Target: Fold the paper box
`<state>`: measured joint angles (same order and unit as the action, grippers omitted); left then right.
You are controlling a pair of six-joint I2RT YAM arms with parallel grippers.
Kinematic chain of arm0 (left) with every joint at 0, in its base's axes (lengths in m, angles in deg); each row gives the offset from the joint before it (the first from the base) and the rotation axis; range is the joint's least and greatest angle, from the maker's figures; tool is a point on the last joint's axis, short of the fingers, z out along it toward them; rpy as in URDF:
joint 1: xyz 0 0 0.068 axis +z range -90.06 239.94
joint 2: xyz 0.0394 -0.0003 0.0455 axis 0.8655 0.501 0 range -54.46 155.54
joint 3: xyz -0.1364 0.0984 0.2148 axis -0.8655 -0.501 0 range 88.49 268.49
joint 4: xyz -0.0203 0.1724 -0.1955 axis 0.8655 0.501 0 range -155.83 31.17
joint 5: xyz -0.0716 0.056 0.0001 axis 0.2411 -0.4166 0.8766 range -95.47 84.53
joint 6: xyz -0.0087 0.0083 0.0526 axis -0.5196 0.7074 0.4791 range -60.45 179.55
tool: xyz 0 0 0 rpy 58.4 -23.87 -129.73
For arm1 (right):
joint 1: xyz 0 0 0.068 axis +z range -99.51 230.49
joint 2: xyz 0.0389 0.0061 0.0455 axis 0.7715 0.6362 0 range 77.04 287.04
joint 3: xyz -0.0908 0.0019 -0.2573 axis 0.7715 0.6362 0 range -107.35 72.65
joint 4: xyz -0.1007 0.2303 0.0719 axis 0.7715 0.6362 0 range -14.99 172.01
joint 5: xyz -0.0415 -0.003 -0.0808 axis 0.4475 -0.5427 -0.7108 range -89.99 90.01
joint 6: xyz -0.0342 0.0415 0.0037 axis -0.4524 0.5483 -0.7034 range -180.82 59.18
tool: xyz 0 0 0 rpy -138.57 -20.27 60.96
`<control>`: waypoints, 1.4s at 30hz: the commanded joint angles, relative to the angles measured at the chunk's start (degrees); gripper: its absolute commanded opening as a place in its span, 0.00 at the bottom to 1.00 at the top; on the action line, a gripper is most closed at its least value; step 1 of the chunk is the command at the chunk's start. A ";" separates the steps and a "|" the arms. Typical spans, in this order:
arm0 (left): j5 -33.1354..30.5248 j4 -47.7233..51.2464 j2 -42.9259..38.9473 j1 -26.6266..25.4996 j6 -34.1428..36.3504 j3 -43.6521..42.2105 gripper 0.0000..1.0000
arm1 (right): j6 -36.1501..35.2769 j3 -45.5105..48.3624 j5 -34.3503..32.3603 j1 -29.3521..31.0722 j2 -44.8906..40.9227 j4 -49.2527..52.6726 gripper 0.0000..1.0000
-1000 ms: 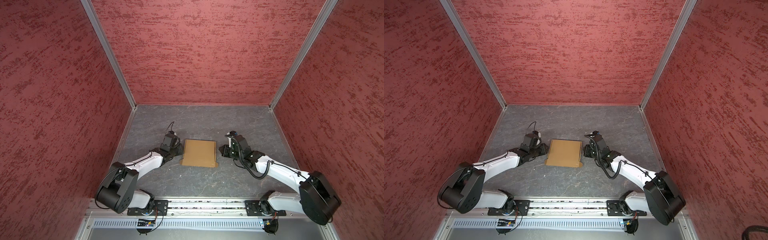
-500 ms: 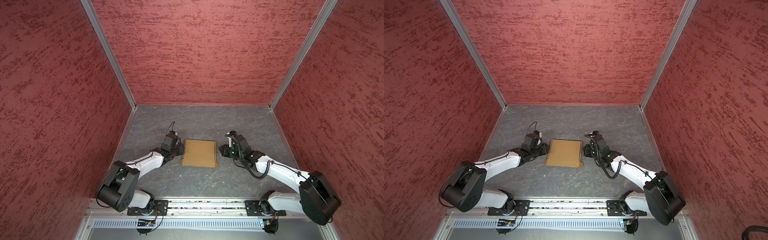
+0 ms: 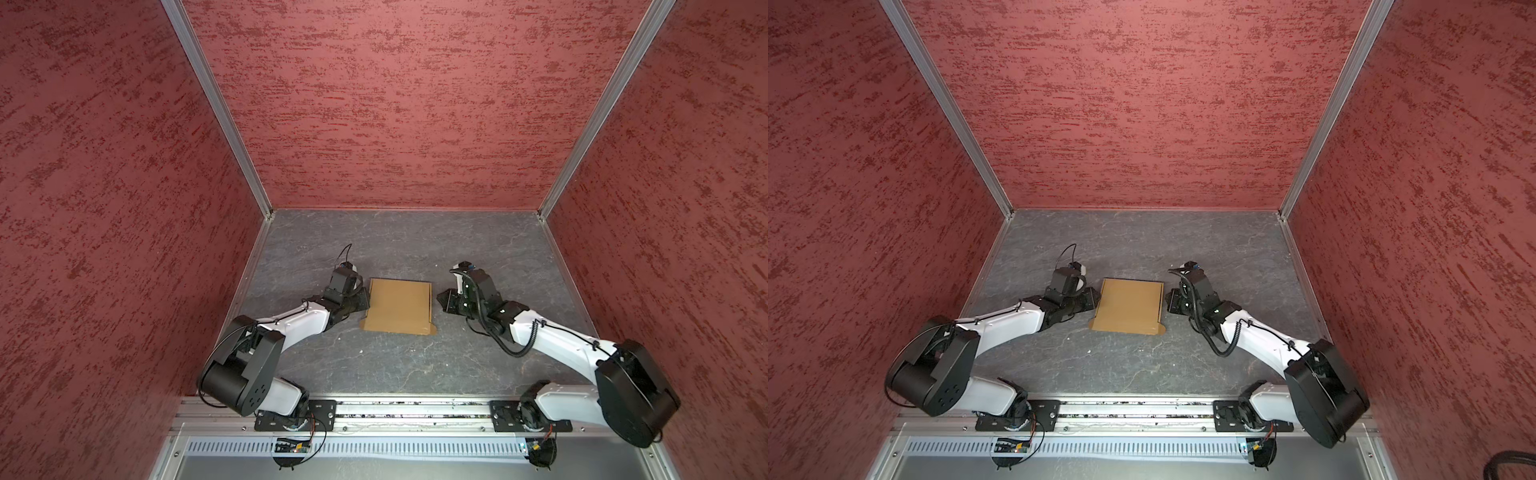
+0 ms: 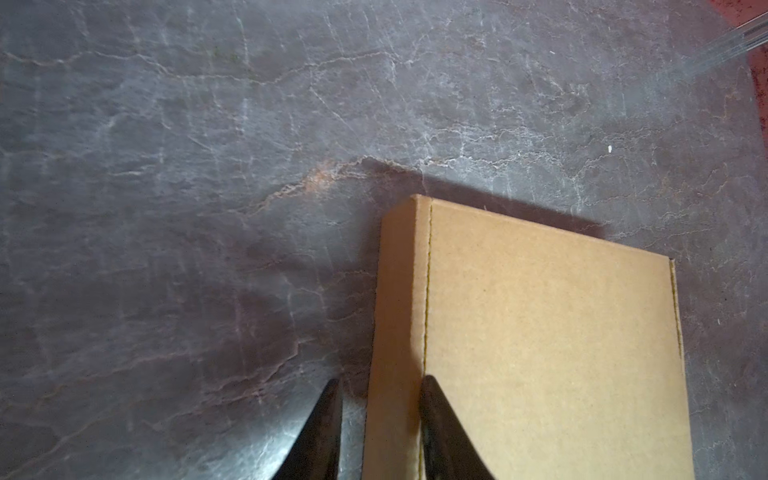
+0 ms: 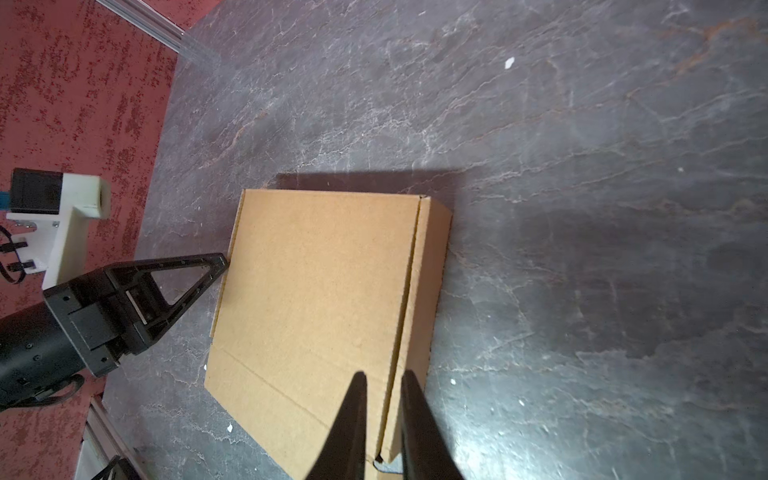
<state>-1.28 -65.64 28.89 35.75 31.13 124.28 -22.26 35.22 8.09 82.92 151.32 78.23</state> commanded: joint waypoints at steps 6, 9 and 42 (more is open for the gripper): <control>-0.57 -0.88 1.51 -0.17 1.17 0.25 0.28 | 0.02 0.16 0.45 -0.87 0.27 -1.44 0.24; -0.85 -1.36 1.68 -0.03 1.11 -0.34 0.27 | 0.60 0.42 0.66 -0.96 -0.11 -1.72 0.30; -0.04 -5.13 2.13 2.65 1.38 -4.79 0.23 | 11.33 3.27 10.35 -1.15 11.68 -17.61 0.70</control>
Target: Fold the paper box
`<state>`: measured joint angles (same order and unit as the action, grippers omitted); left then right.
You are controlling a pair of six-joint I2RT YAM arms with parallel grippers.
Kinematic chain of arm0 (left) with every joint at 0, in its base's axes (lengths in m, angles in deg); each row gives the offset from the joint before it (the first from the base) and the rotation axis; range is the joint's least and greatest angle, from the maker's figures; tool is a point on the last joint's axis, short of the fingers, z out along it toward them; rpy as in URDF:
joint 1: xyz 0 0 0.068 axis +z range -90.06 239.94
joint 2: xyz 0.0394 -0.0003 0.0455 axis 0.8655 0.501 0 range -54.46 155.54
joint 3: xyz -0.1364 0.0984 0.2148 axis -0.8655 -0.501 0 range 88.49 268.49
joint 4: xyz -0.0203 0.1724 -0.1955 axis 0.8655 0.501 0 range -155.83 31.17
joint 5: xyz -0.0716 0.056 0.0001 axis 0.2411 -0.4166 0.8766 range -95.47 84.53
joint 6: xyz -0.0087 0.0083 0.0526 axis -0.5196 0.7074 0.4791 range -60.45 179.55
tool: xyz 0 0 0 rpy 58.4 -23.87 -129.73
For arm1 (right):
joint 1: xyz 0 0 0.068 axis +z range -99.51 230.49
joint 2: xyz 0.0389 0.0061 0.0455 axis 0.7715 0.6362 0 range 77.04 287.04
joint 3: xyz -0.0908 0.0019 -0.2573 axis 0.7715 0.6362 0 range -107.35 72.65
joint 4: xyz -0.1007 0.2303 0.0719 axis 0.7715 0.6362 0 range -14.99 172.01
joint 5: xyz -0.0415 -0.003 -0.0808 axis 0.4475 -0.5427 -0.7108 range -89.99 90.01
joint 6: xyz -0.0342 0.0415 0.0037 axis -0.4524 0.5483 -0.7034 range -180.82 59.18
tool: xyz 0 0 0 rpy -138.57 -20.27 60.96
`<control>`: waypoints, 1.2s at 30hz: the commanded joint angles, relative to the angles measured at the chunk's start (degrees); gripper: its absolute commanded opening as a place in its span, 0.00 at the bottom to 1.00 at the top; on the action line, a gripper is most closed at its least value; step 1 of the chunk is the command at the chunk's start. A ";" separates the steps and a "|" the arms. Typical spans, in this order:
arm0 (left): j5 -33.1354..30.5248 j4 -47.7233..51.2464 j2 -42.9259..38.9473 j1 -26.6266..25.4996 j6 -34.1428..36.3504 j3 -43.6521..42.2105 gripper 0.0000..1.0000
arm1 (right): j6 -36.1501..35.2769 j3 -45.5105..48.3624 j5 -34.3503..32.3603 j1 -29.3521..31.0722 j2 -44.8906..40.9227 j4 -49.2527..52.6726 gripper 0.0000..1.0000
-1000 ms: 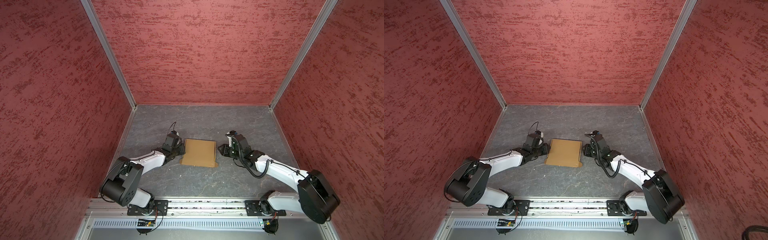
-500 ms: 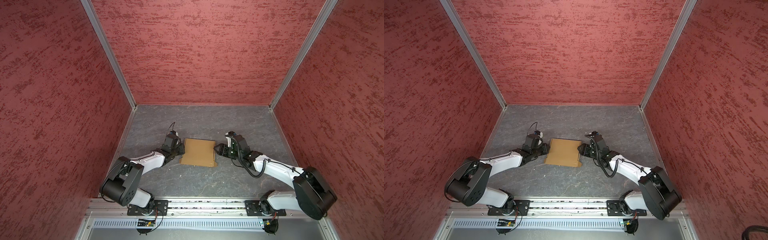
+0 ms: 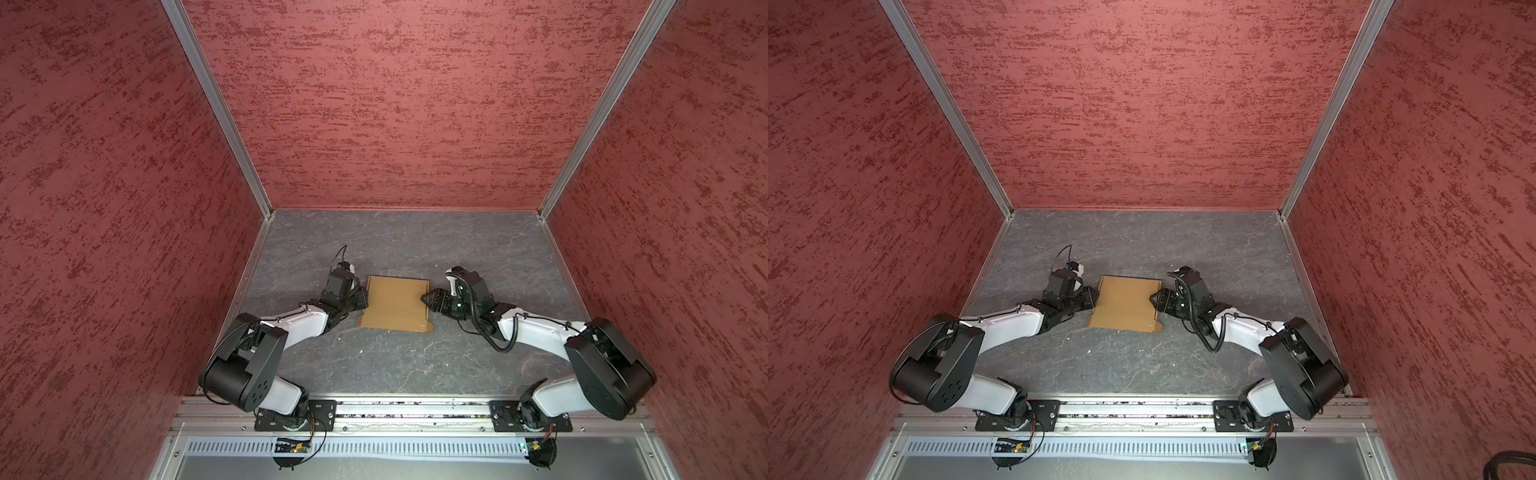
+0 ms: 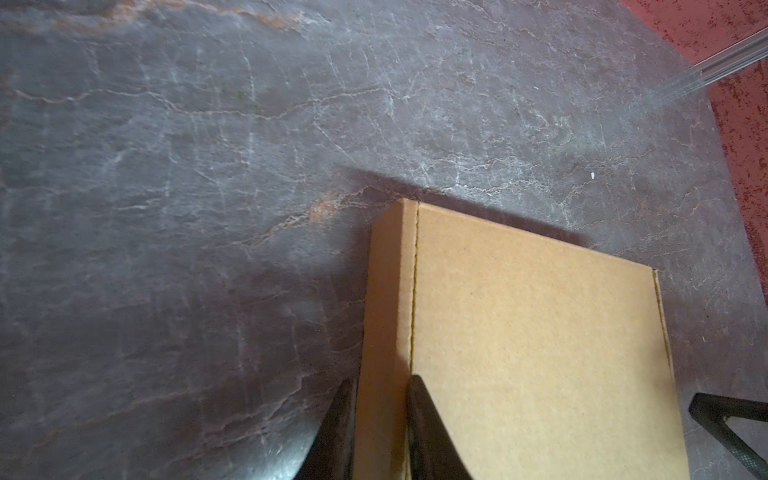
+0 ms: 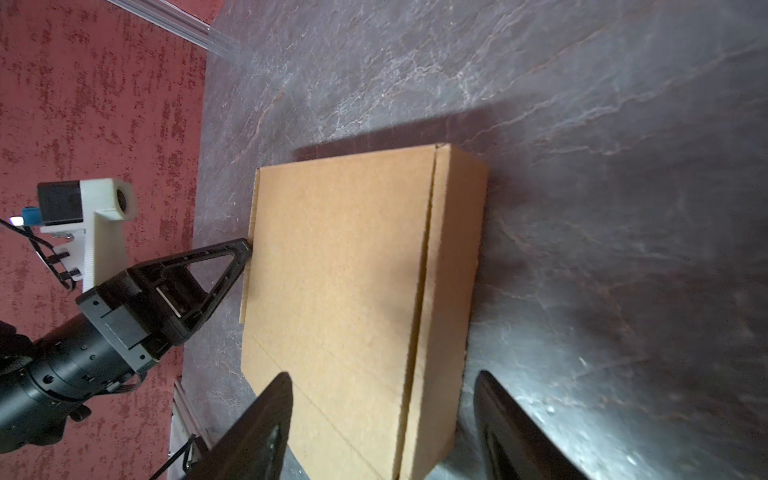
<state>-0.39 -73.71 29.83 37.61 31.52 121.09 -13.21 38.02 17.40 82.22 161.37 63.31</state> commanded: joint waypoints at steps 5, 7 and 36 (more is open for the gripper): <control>-0.67 2.57 1.30 1.07 1.03 -1.89 0.23 | 3.70 0.40 2.07 -0.47 3.81 -4.12 0.71; -0.60 2.38 1.25 1.12 1.05 -2.02 0.23 | 4.16 0.66 2.64 -0.49 4.59 -5.50 0.72; -0.09 1.47 2.86 2.09 1.31 -2.37 0.22 | 7.44 0.07 6.36 -1.22 11.37 -13.91 0.74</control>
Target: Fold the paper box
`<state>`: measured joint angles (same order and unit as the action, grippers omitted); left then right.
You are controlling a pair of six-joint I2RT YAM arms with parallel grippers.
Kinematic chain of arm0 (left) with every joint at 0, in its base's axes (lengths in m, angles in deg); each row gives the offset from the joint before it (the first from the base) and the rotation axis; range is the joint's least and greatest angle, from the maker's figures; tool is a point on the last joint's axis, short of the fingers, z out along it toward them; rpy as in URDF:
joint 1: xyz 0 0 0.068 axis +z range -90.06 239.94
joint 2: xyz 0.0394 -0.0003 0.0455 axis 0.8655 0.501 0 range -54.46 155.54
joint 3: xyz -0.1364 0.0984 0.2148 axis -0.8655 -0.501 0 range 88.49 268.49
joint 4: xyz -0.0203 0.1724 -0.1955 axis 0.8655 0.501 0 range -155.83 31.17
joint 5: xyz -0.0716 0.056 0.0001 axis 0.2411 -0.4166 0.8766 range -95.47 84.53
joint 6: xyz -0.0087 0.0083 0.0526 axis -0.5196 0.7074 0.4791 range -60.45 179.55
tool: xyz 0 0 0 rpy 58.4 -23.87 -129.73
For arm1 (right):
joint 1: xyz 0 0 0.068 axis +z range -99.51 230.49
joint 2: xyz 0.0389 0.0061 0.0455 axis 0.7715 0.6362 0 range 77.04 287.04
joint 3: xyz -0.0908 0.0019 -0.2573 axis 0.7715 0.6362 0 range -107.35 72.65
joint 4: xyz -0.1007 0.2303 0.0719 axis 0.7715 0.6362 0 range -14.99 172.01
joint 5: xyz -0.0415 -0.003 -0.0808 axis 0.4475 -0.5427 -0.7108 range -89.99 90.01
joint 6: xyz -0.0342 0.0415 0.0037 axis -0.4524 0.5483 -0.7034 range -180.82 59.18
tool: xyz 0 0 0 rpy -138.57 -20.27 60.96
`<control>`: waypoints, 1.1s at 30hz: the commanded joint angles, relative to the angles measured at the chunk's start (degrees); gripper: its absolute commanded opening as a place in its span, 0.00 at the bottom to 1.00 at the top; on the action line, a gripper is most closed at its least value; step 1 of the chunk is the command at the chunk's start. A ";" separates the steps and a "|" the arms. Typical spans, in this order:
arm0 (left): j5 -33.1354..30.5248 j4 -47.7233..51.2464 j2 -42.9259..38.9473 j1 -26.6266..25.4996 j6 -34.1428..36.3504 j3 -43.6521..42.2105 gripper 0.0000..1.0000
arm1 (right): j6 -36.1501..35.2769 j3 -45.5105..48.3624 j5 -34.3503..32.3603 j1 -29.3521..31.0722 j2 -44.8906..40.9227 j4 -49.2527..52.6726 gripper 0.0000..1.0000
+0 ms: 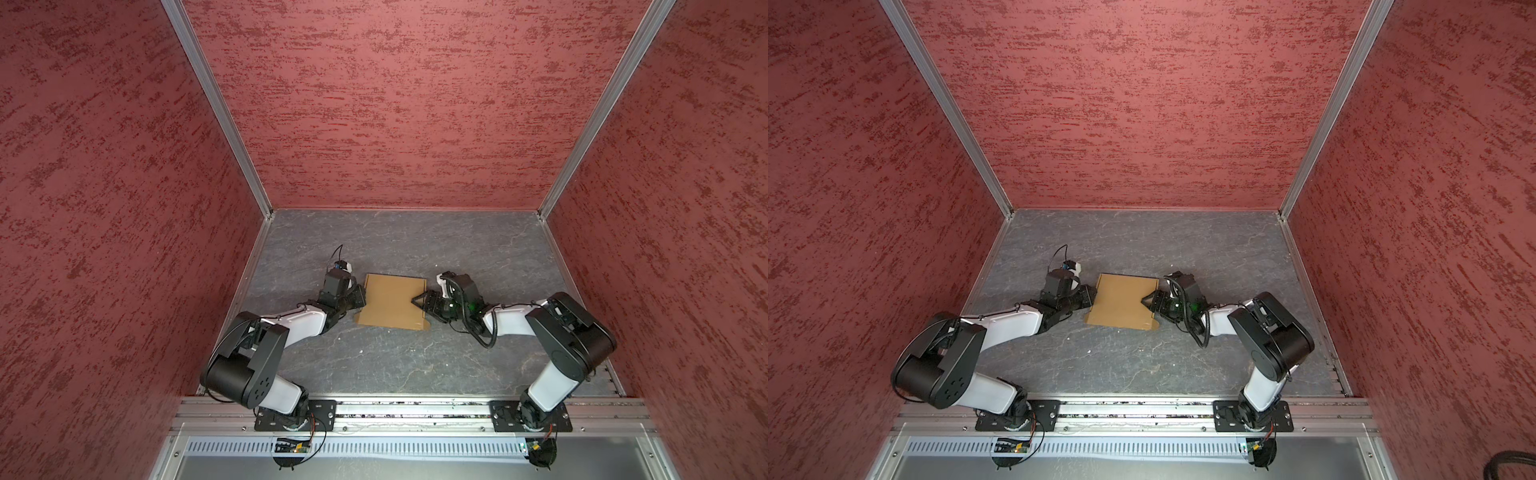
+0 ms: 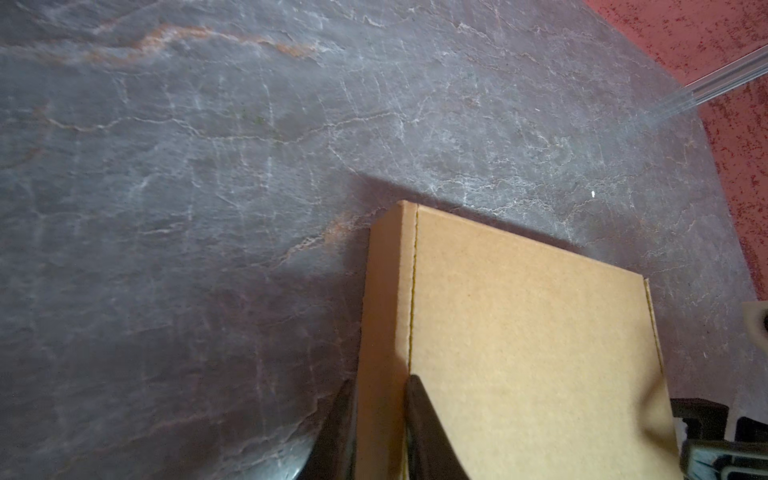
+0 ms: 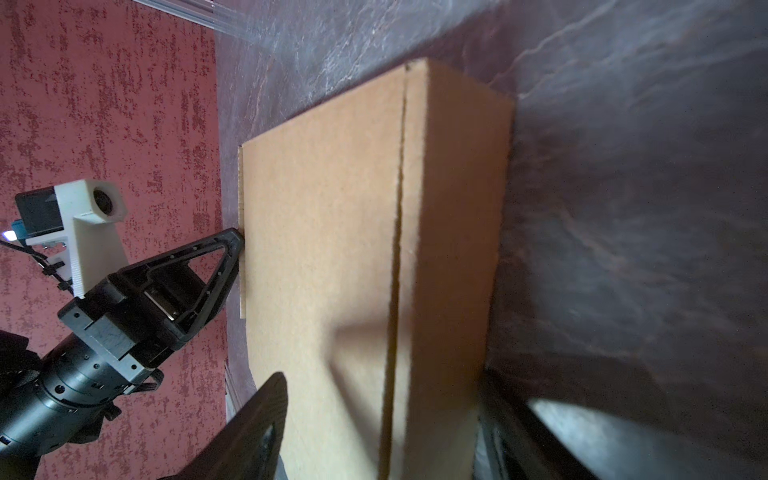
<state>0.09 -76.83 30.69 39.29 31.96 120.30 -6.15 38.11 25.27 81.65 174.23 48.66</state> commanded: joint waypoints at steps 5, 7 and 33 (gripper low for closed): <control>-0.29 4.42 2.42 0.61 0.87 -1.59 0.21 | -0.27 -0.17 -2.00 -0.75 -2.16 2.22 0.74; 0.05 4.03 2.57 0.85 0.79 -1.82 0.21 | -0.14 -0.08 -2.14 -0.87 -1.93 1.96 0.74; 2.35 2.74 3.61 2.19 0.70 -2.16 0.21 | 2.69 -4.03 4.87 -0.93 3.84 -9.51 0.73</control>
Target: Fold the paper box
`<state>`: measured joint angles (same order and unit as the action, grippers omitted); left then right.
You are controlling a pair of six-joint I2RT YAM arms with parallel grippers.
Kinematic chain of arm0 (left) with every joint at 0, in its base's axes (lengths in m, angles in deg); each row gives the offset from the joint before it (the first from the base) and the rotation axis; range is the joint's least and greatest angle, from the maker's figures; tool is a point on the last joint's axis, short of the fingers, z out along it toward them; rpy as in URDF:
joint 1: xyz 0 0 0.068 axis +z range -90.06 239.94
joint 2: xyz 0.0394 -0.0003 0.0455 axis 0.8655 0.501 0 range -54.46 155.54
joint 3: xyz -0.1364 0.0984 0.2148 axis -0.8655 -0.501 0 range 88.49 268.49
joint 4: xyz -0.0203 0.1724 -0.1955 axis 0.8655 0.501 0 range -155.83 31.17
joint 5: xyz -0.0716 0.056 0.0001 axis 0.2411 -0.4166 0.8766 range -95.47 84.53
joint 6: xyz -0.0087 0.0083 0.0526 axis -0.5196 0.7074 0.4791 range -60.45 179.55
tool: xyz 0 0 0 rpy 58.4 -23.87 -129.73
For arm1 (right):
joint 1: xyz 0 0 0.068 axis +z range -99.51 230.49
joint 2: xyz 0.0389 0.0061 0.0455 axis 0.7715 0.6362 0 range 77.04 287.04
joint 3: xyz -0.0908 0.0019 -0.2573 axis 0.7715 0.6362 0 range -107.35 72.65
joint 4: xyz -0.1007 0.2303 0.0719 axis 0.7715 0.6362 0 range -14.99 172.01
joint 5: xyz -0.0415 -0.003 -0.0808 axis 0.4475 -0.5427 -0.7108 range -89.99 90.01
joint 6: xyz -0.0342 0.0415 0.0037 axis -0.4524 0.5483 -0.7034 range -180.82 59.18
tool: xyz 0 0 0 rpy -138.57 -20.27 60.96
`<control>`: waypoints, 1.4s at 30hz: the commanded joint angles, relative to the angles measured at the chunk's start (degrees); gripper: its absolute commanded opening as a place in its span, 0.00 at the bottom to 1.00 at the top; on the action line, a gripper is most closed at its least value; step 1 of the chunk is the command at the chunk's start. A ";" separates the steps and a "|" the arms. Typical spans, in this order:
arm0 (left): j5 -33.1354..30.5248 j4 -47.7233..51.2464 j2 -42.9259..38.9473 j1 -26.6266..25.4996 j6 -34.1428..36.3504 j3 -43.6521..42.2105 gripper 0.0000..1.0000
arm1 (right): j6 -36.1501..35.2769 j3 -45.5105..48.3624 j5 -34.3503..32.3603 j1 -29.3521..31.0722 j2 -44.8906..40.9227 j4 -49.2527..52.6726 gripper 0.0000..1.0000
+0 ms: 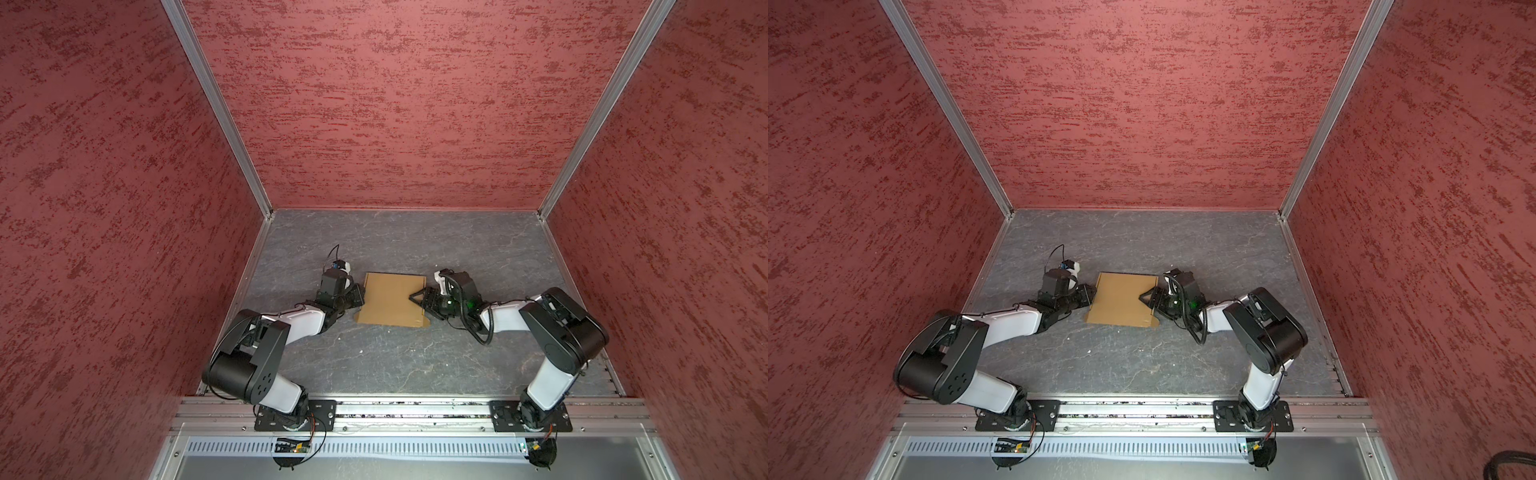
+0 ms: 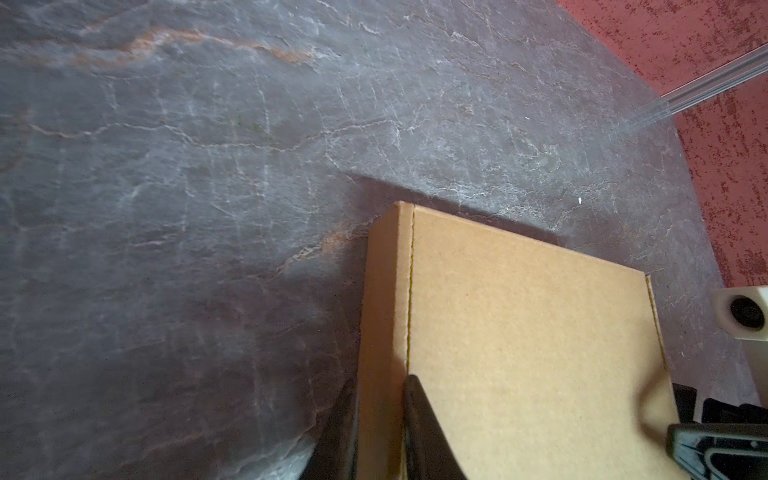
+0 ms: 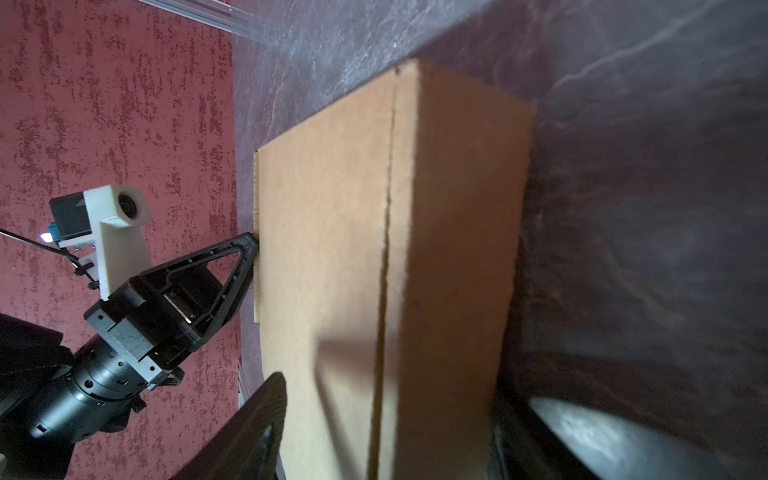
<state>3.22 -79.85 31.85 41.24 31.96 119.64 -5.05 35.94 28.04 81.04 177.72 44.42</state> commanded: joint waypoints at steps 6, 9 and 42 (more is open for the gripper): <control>-0.34 5.89 3.29 0.22 0.79 -0.63 0.21 | 1.74 -2.66 3.02 -0.31 -0.49 -5.67 0.73; -0.20 5.85 3.40 0.11 0.73 -0.11 0.21 | 1.98 -3.47 3.31 -0.33 -0.21 -5.27 0.72; -0.96 7.82 3.17 -1.97 1.74 4.92 0.28 | 7.11 -6.14 4.42 0.73 3.75 -10.02 0.50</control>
<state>0.79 -75.46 33.75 40.25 32.46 123.84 1.55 30.81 32.42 81.41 181.22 36.79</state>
